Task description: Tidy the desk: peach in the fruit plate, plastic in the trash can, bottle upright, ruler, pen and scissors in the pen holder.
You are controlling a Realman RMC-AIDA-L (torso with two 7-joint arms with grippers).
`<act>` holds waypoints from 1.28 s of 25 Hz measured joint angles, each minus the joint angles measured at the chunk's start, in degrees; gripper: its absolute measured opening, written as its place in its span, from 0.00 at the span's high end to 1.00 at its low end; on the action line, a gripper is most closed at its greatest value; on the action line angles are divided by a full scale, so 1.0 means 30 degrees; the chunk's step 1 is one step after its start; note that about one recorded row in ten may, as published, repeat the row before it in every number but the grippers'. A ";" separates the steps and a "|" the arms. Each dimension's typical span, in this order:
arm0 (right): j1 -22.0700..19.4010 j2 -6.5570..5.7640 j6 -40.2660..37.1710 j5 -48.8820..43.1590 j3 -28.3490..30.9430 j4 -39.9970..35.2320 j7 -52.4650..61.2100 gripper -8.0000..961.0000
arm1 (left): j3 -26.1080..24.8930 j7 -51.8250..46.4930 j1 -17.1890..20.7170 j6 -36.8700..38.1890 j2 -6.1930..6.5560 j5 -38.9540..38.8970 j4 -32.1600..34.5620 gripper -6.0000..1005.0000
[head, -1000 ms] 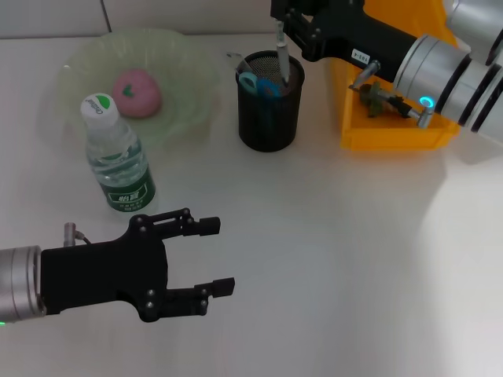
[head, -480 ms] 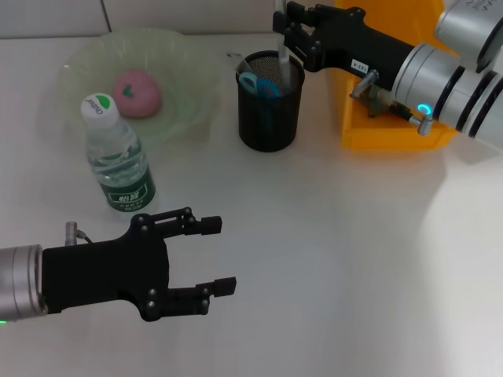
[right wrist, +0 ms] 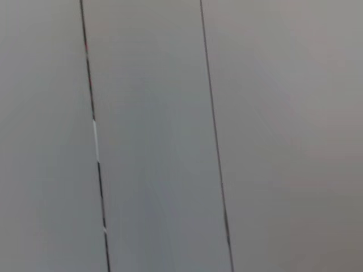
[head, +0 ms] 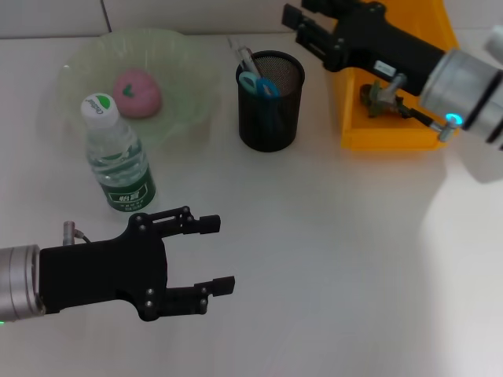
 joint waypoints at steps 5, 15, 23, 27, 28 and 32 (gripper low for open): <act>-0.3368 -0.0235 -0.2280 -0.1205 0.0081 -0.4050 0.3497 0.50 | -0.0054 -0.0045 0.0056 0.0078 0.0023 -0.0096 0.0023 0.24; -0.7130 -0.0175 -0.9326 -1.1440 0.5549 -0.6525 0.5049 0.29 | -0.0235 -0.0149 -0.0081 -0.0022 0.0033 -0.0106 0.0023 0.24; -0.7935 -0.0161 -1.1883 -1.4876 0.7501 -0.5802 0.4284 0.12 | -0.0770 -0.0234 -0.0173 -0.0017 0.0145 -0.0055 0.0050 0.24; -0.7870 -0.0158 -1.1761 -1.4961 0.7646 -0.5585 0.4278 0.12 | -0.0769 -0.0236 -0.0189 -0.0032 0.0139 -0.0041 0.0050 0.24; -0.7836 -0.0158 -1.1746 -1.4971 0.7630 -0.5581 0.4276 0.12 | -0.0767 -0.0236 -0.0220 -0.0036 0.0114 -0.0006 0.0051 0.24; -0.7715 -0.0156 -1.1885 -1.4997 0.7484 -0.5577 0.4270 0.12 | -0.0763 -0.0237 -0.0236 -0.0042 0.0094 0.0016 0.0050 0.24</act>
